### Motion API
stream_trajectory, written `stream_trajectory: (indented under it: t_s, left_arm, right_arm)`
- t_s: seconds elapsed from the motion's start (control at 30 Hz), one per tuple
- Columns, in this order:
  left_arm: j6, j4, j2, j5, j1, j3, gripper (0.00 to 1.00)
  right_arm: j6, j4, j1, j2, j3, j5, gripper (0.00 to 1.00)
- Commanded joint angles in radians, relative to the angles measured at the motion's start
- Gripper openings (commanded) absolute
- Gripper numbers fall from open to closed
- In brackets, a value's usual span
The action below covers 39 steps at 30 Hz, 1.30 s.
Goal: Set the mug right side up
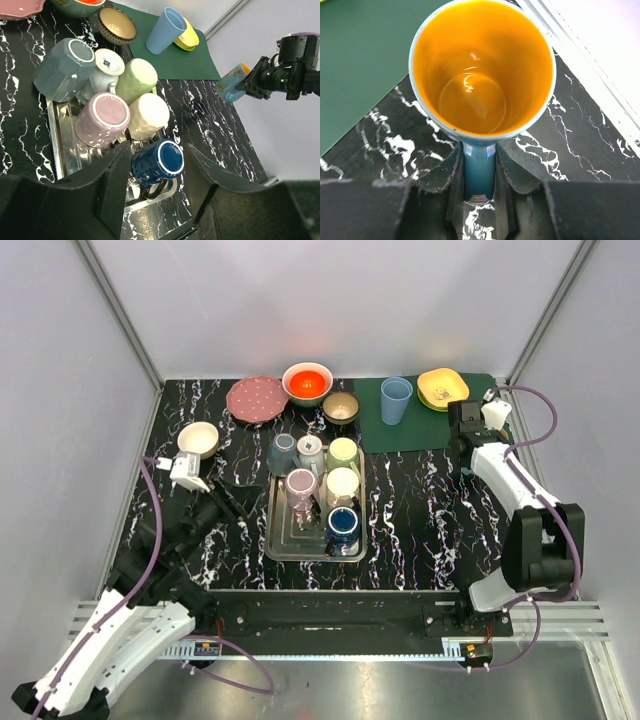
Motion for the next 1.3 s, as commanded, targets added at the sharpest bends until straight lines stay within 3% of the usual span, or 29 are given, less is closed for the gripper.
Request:
stream_trajectory:
  t_s: [0.0, 0.37, 0.7, 0.73, 0.9, 1.03, 1.07, 1.1, 1.17, 1.27]
  left_arm:
    - [0.022, -0.021, -0.035, -0.049, 0.005, -0.018, 0.49]
    - [-0.003, -0.034, -0.041, -0.045, 0.005, -0.056, 0.49]
    - [-0.003, -0.03, -0.015, -0.029, 0.005, -0.068, 0.63]
    - [0.0, -0.031, -0.015, -0.025, 0.005, -0.068, 0.66]
    - [0.022, -0.045, -0.001, -0.022, 0.005, -0.059, 0.78]
    - [0.037, -0.06, 0.014, -0.045, 0.005, -0.054, 0.82]
    - [0.034, -0.071, 0.014, -0.058, 0.005, -0.048, 0.85]
    - [0.031, -0.076, 0.016, -0.08, 0.005, -0.047, 0.99]
    - [0.035, -0.088, 0.029, -0.091, 0.005, -0.035, 0.99]
    - [0.055, -0.081, 0.083, -0.04, 0.005, -0.018, 0.99]
  right_arm:
    - [-0.022, 0.154, -0.057, 0.053, 0.068, 0.067, 0.0]
    - [-0.053, 0.258, -0.11, 0.146, 0.022, -0.047, 0.0]
    - [0.014, 0.205, -0.11, 0.203, -0.041, -0.107, 0.0]
    - [0.02, 0.199, -0.112, 0.191, -0.047, -0.119, 0.03]
    - [0.072, 0.17, -0.109, 0.092, -0.11, -0.156, 0.43]
    - [0.083, 0.157, -0.092, -0.054, -0.144, -0.173, 0.59]
    - [0.098, 0.148, -0.081, -0.083, -0.146, -0.174, 0.61]
    - [0.108, 0.127, -0.055, -0.114, -0.141, -0.173, 0.64]
    - [0.134, 0.114, -0.012, -0.207, -0.135, -0.177, 0.75]
    - [0.143, 0.074, 0.121, -0.303, -0.094, -0.217, 0.8]
